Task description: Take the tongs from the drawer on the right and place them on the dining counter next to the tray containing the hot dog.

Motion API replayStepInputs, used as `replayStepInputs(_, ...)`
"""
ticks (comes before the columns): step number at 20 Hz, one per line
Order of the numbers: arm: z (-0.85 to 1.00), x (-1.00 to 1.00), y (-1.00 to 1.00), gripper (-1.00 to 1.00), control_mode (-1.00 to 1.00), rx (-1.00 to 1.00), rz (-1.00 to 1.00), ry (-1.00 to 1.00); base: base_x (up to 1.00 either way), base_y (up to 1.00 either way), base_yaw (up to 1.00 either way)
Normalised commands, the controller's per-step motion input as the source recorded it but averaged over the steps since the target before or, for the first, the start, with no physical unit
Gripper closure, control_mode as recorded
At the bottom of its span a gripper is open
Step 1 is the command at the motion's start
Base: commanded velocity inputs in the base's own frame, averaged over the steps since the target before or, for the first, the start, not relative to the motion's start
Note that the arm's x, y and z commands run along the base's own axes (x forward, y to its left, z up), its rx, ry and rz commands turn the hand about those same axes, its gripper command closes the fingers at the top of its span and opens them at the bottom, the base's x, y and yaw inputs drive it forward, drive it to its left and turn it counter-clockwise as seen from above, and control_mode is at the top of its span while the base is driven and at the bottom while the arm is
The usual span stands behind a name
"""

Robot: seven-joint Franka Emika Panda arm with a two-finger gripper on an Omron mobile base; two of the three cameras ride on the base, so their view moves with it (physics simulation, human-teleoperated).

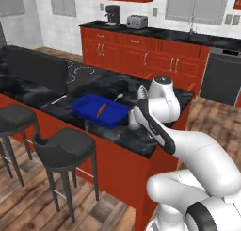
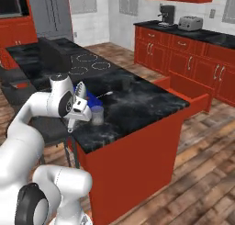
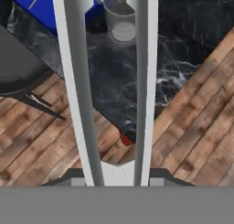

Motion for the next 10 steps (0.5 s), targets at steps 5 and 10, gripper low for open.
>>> replayStepInputs(5, 0.00, 0.00, 0.00, 1.00, 1.00, 0.00, 0.00, 0.00, 0.00, 1.00, -0.53)
replayStepInputs(10, 0.00, 0.00, 0.00, 1.00, 1.00, 0.00, 0.00, 0.00, 0.00, 1.00, -0.51)
